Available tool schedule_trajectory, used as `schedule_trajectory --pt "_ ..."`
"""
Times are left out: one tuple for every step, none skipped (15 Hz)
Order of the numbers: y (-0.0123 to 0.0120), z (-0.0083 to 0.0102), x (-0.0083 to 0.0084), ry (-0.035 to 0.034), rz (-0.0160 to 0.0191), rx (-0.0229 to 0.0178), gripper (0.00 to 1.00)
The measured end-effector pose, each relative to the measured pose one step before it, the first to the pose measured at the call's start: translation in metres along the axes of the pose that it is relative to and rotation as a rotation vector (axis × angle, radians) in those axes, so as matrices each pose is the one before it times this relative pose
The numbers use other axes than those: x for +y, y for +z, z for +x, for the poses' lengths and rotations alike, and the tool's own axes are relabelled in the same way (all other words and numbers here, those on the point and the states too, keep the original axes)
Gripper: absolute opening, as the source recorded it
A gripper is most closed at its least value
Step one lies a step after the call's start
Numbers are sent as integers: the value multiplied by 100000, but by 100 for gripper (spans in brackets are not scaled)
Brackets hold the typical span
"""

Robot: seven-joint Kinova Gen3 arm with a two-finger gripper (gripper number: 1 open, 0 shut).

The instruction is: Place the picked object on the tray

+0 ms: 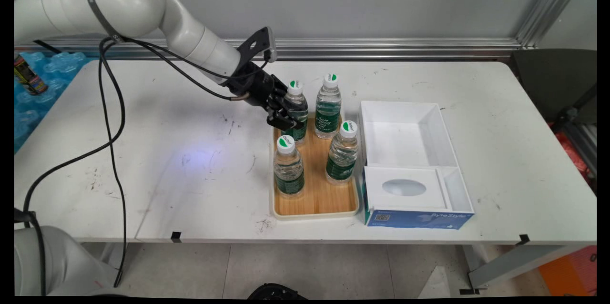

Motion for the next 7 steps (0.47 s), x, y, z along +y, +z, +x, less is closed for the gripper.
schedule_trajectory --pt "217 -144 -22 -39 -35 143 0" --pt "138 -73 -14 39 -78 66 0" --pt "136 -164 -14 32 -134 33 0" --pt "117 -171 -25 104 -210 34 100" --pt "179 23 -134 332 -305 1 100" --pt "-44 -179 82 80 -148 -115 100" --pt "-91 -206 17 63 -141 -178 100"
